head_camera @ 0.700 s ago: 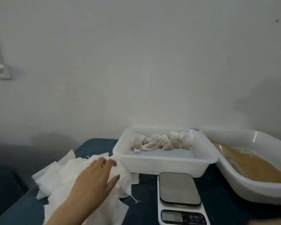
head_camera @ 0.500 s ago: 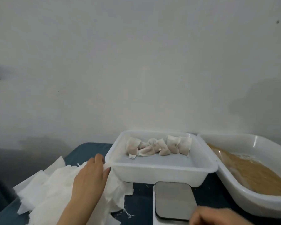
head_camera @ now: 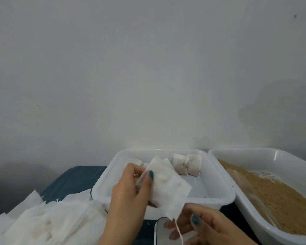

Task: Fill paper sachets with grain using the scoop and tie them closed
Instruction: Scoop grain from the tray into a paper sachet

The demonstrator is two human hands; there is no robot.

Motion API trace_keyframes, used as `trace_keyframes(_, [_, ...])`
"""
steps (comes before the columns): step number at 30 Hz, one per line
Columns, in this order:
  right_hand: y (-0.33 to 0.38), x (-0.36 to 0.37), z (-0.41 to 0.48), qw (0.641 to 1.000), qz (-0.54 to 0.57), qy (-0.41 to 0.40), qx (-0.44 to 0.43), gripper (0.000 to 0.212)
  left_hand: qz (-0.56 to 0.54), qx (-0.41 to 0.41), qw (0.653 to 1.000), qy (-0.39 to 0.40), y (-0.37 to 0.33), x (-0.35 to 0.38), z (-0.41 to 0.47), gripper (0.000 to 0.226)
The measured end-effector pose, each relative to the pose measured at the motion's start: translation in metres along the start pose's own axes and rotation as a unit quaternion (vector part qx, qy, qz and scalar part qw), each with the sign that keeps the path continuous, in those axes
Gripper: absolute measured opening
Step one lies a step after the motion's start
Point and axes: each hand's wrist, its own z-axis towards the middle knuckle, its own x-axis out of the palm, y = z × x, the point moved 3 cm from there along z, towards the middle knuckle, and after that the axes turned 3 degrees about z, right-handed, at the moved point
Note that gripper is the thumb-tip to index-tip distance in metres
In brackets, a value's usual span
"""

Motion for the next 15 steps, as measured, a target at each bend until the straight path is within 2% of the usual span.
trace_keyframes(2, [-0.004,-0.001,0.001,0.997,0.072,-0.031,0.022,0.046,-0.025,-0.043,0.999,0.013,0.022,0.019,-0.006,0.014])
trace_keyframes(5, [-0.014,-0.010,-0.005,0.990,0.063,-0.122,0.042,0.040,-0.085,-0.108,0.989,0.056,0.054,0.034,-0.020,0.021])
trace_keyframes(8, [-0.027,-0.017,-0.011,0.982,0.039,-0.172,0.062,0.030,-0.110,-0.146,0.977,0.110,0.068,0.044,-0.031,0.036])
trace_keyframes(11, [-0.025,-0.015,-0.015,0.979,0.025,-0.193,0.063,0.024,-0.133,-0.156,0.970,0.129,0.068,0.046,-0.036,0.047])
trace_keyframes(15, [-0.030,-0.015,-0.017,0.977,-0.018,-0.204,0.053,0.027,-0.115,-0.135,0.973,0.145,0.070,0.046,-0.040,0.055])
